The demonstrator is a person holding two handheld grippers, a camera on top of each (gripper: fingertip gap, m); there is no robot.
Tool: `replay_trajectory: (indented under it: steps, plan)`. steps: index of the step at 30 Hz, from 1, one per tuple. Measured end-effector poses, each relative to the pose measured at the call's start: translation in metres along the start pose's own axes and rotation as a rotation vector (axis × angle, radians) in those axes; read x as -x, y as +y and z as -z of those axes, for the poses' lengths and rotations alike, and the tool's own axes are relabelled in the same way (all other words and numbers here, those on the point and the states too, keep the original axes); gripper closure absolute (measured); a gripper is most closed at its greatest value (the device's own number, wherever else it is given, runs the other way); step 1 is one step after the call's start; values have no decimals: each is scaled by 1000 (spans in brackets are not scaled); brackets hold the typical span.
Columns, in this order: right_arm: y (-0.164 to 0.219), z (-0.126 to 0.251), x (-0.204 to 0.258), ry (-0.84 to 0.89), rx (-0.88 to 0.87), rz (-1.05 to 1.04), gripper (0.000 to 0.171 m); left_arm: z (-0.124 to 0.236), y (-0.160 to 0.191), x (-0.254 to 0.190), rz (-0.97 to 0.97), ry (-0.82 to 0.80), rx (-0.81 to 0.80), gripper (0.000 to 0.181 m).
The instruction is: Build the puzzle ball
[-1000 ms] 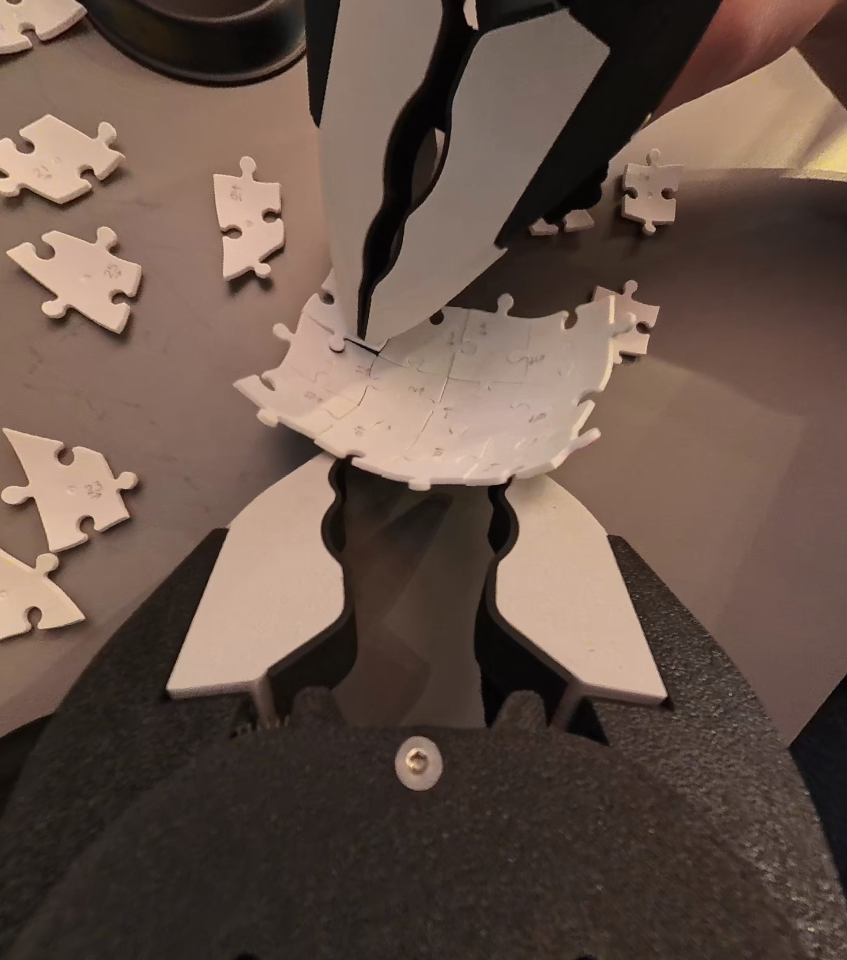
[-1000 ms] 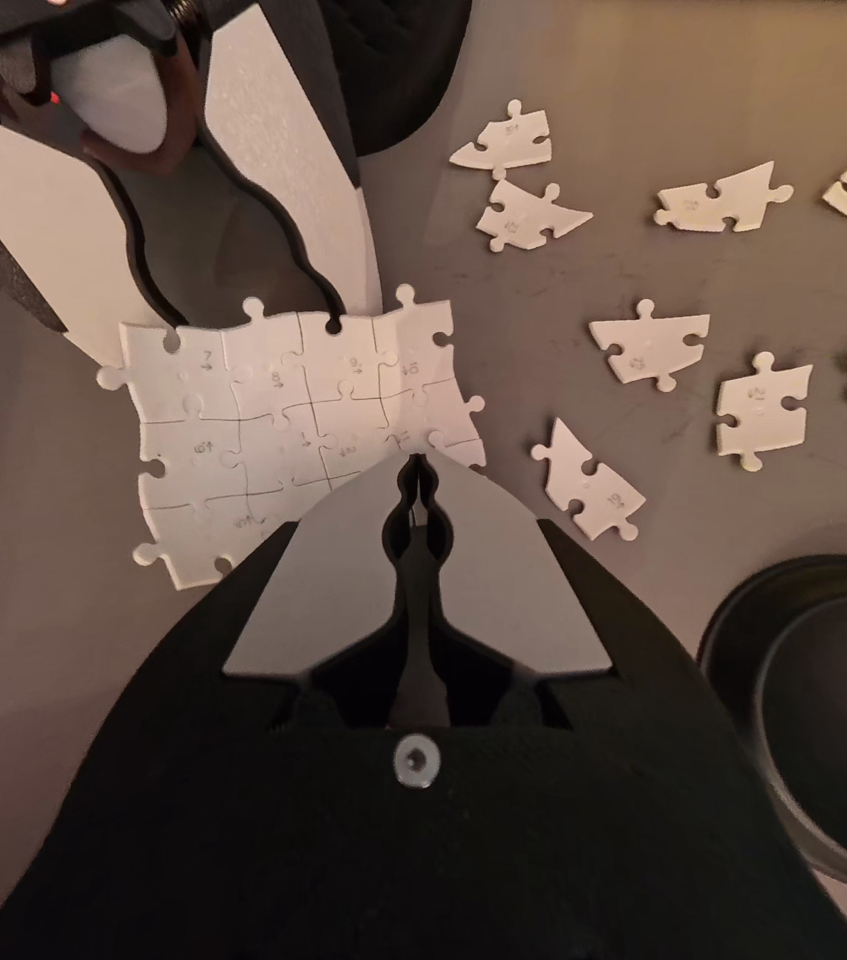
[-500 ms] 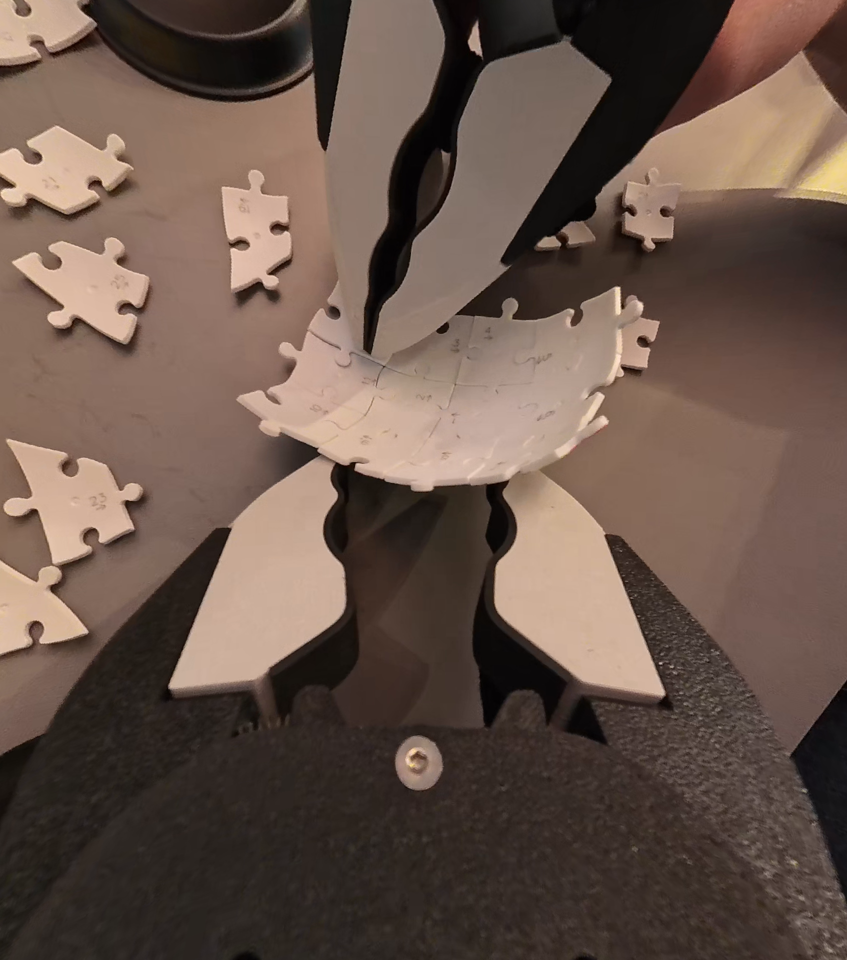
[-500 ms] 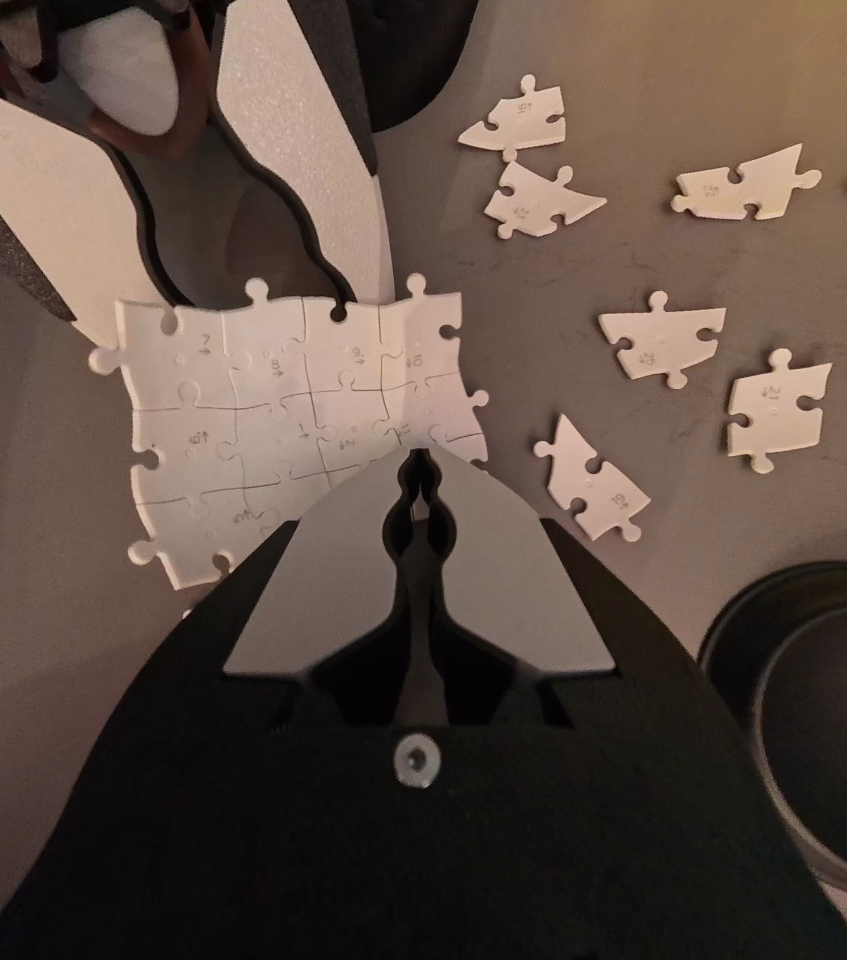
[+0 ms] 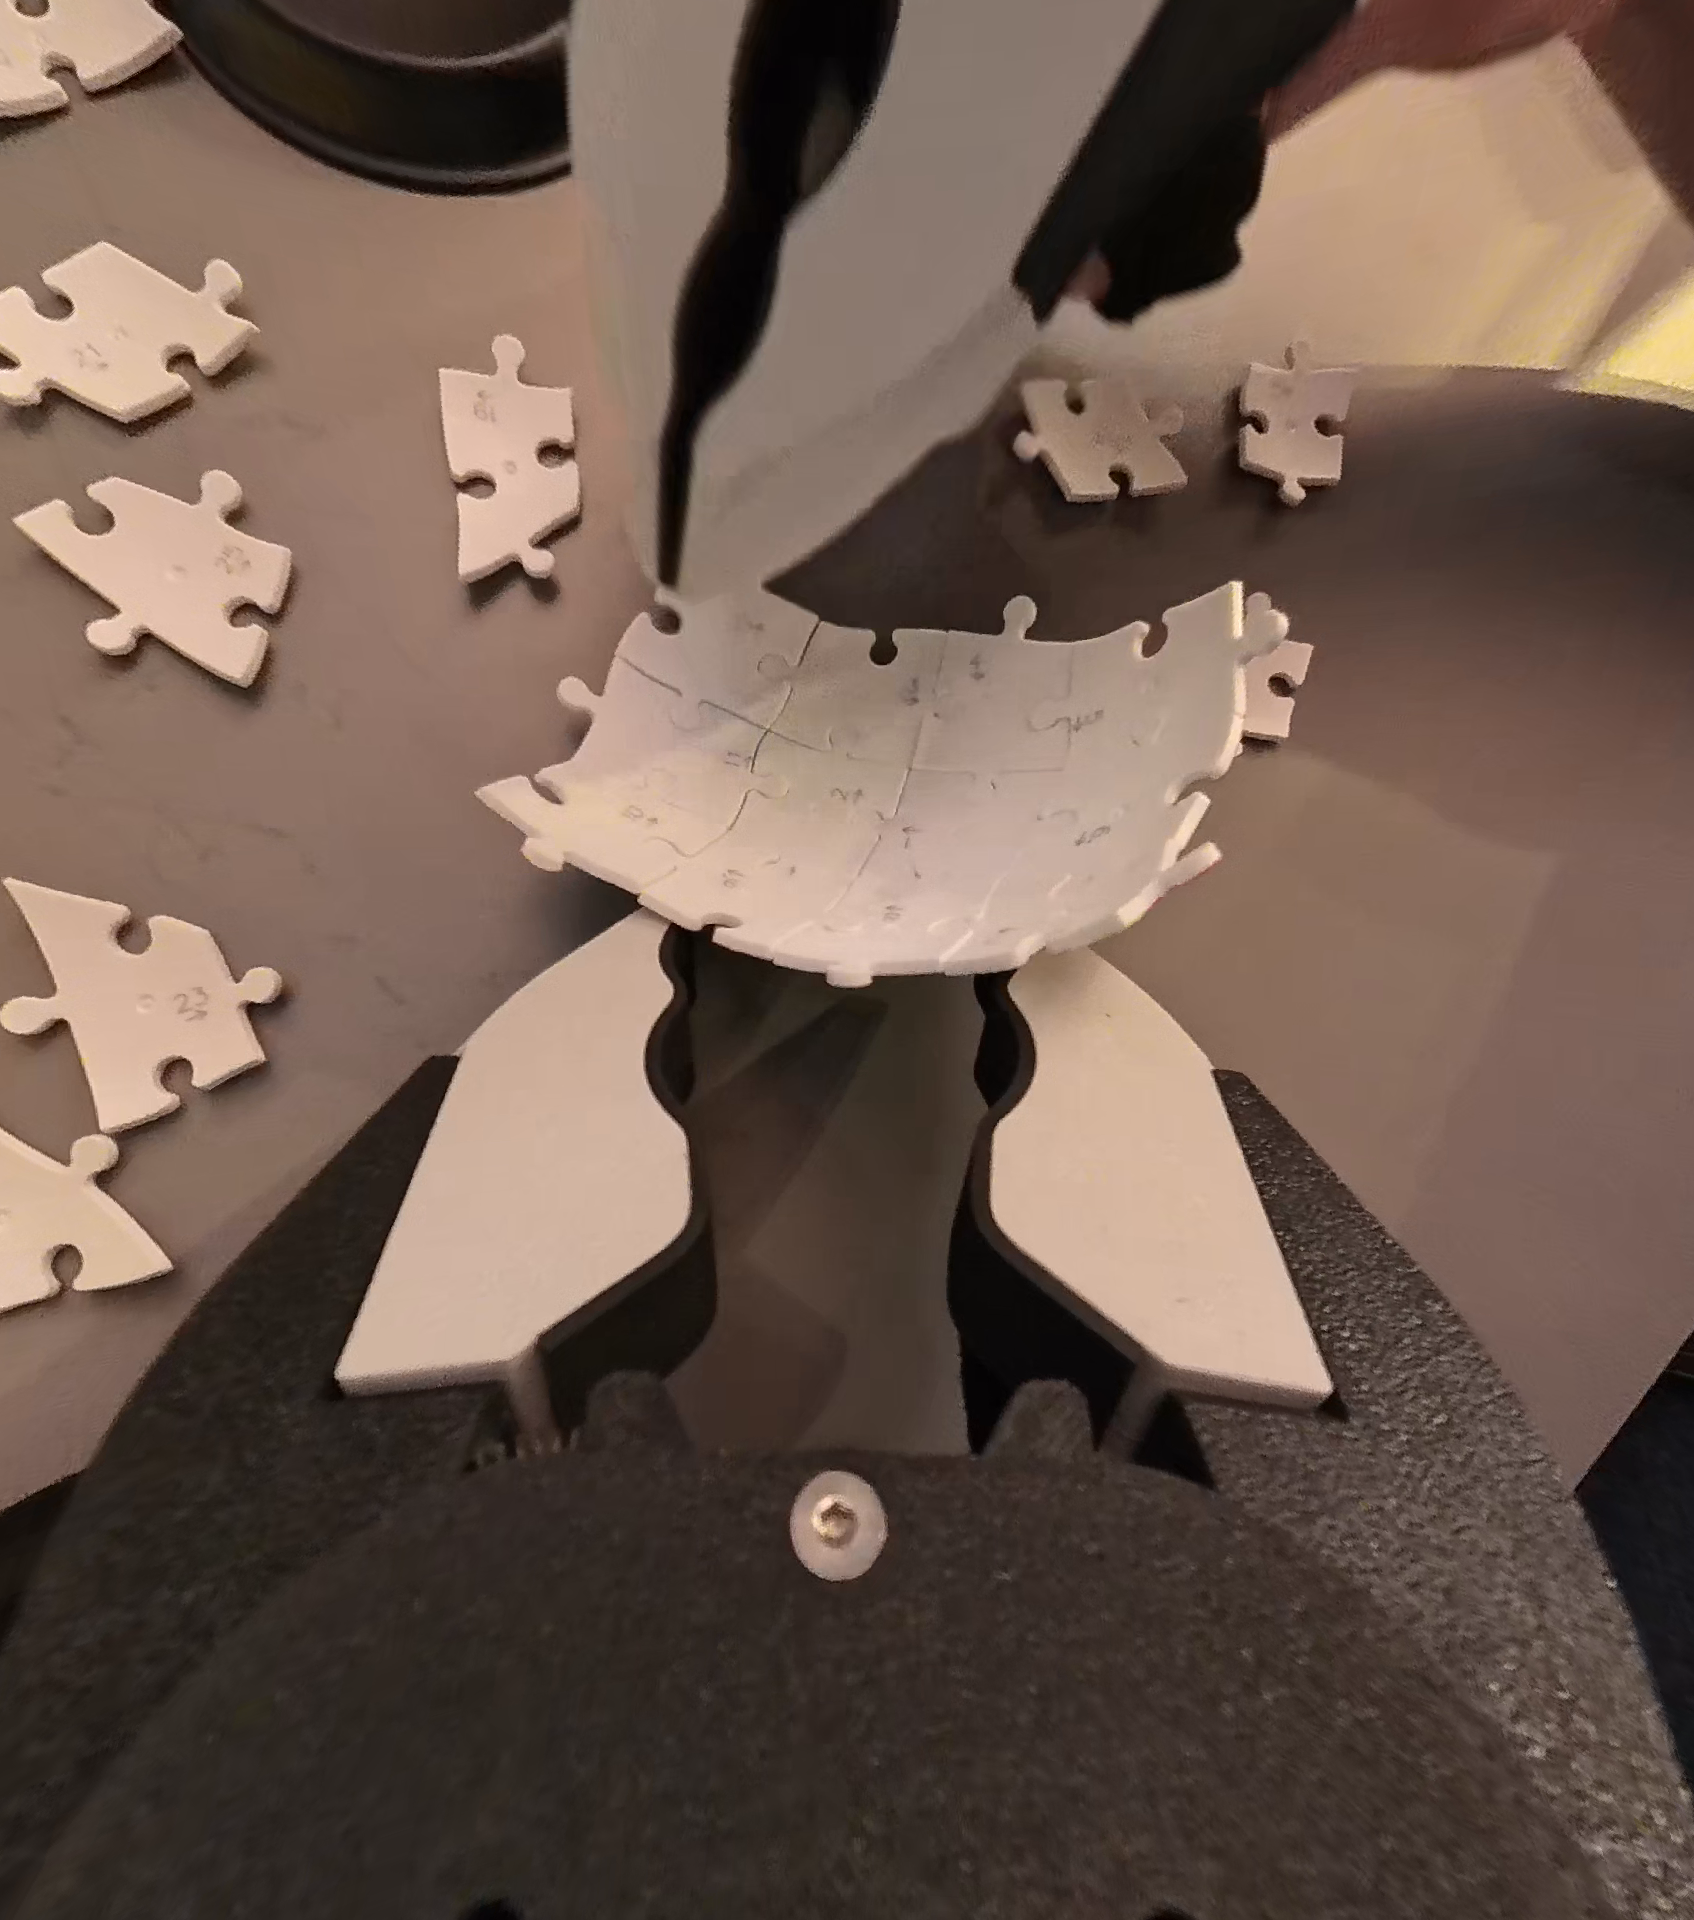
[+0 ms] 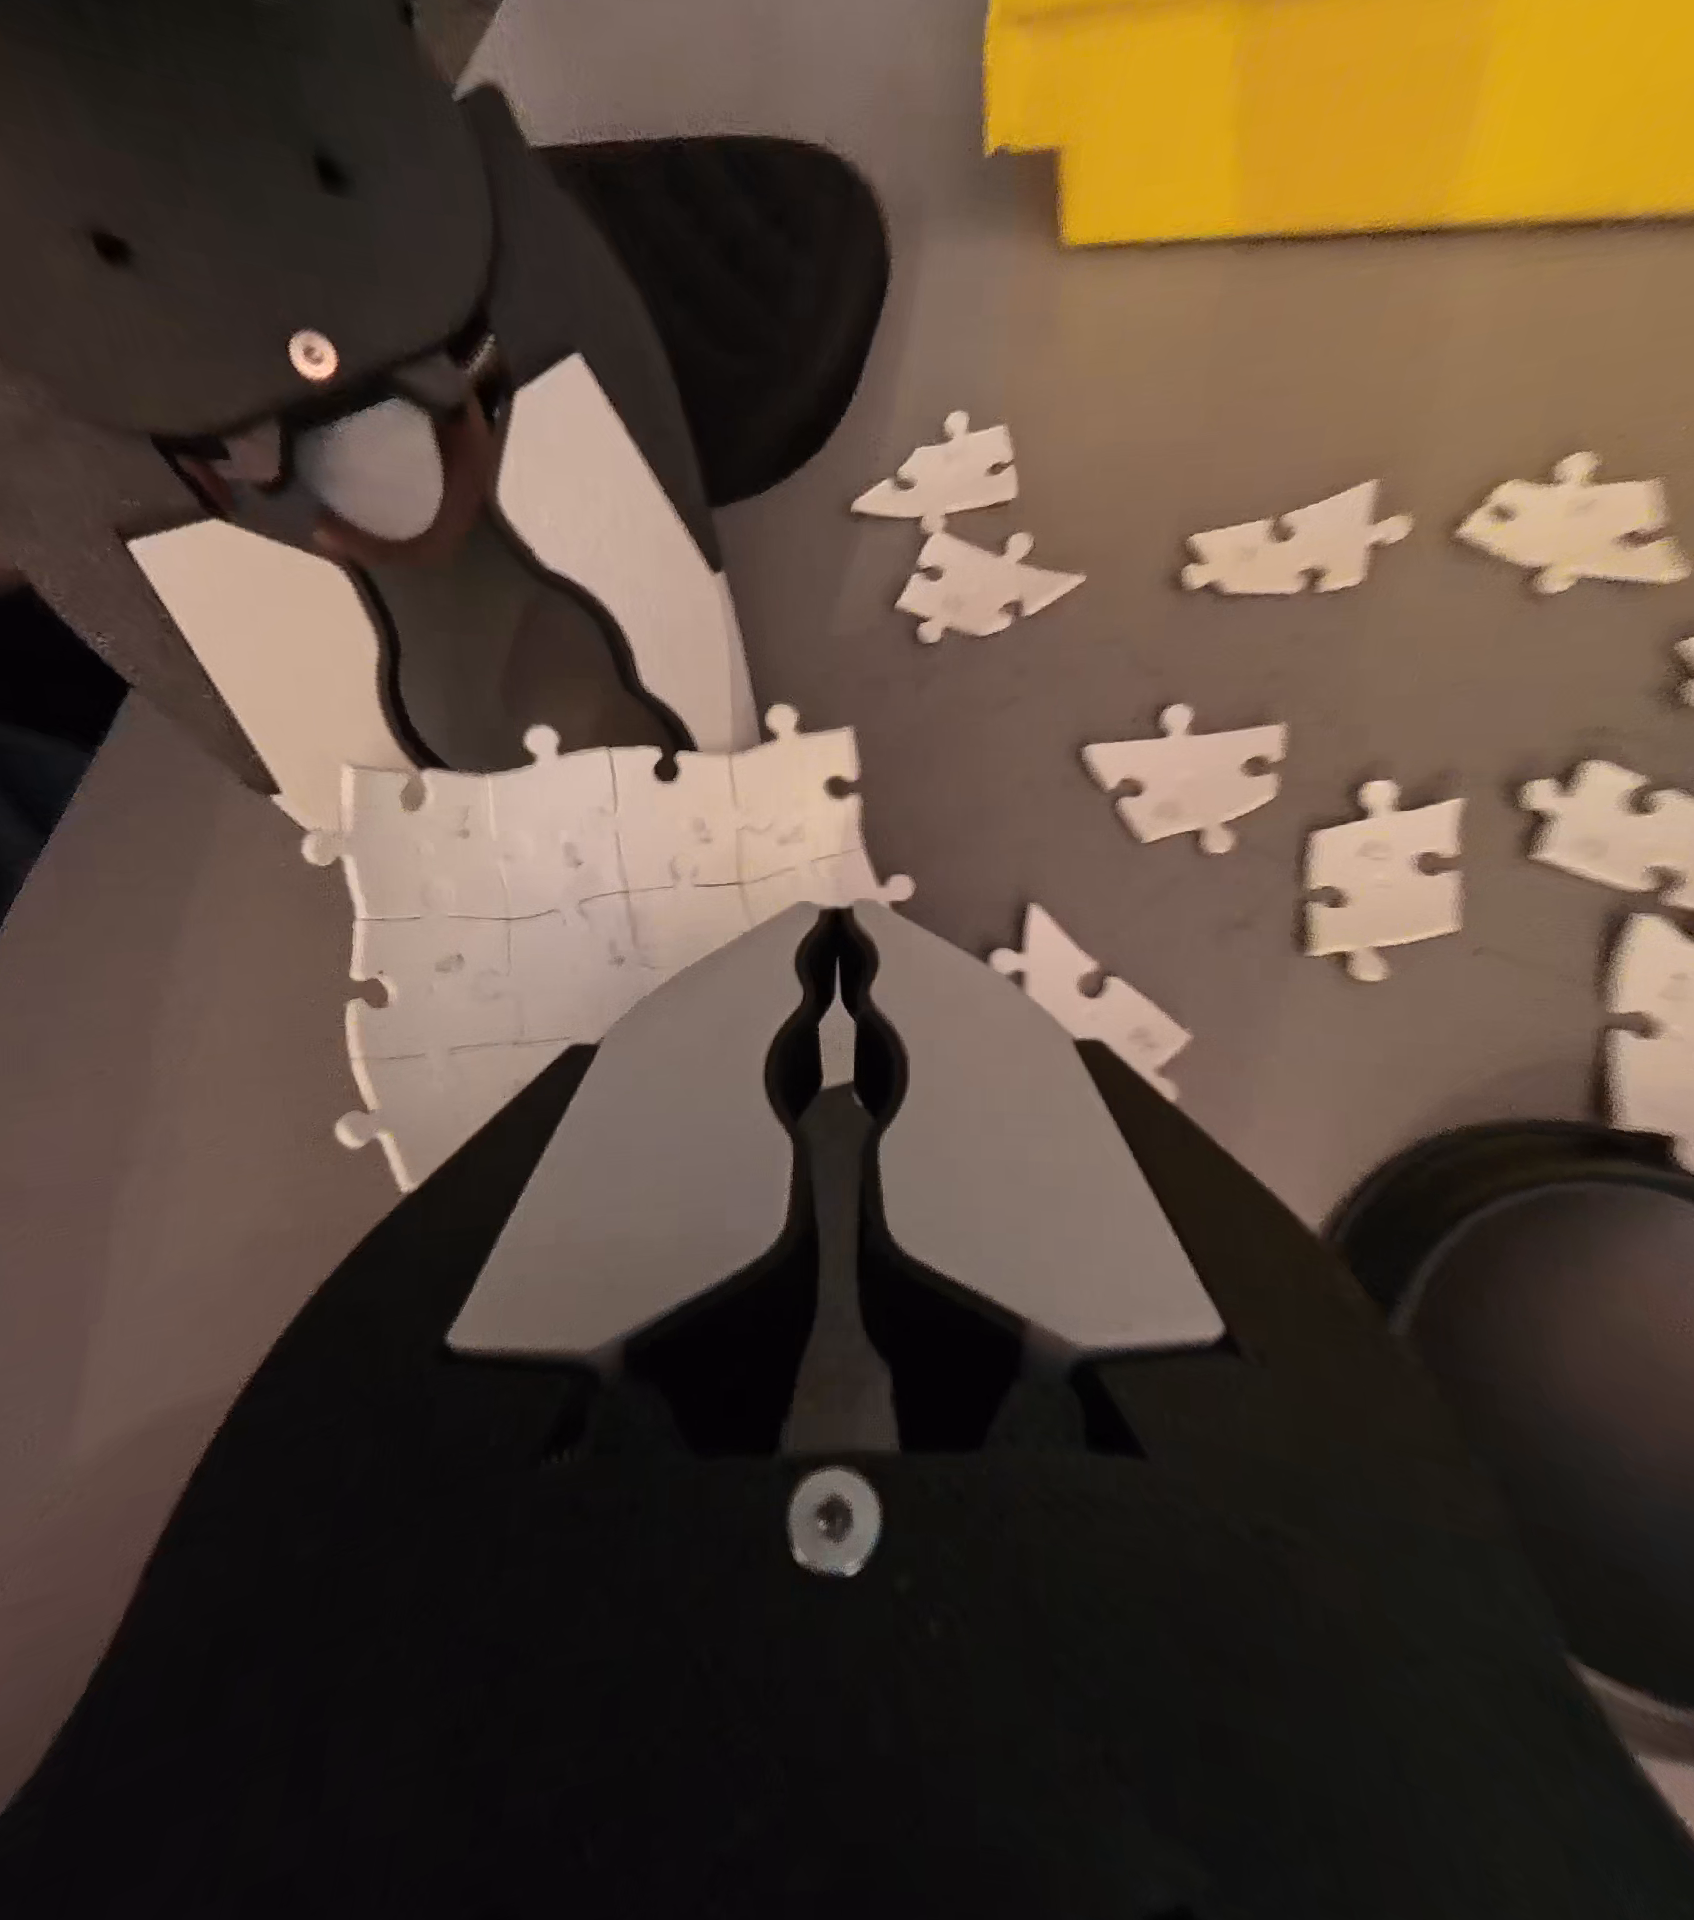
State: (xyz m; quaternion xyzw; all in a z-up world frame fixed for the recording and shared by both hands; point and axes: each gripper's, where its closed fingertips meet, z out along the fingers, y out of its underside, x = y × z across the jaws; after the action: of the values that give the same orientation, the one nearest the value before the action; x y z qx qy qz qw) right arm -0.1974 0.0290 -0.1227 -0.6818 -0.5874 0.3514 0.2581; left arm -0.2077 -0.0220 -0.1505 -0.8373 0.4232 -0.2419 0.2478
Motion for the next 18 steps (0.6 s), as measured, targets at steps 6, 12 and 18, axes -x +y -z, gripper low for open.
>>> replay_trajectory:
  steps: [6, 12, 18]
  plan:
    - [15, -10, -2, 16, 119, 63, 170, 0, 0, 0, 4, 3, -2, 130]
    - [22, -21, 1, -8, 175, 50, 170, 0, 0, 0, 5, 7, 7, 130]
    - [23, -22, 0, 3, 231, 51, 169, 1, 0, 1, 9, 16, 4, 131]
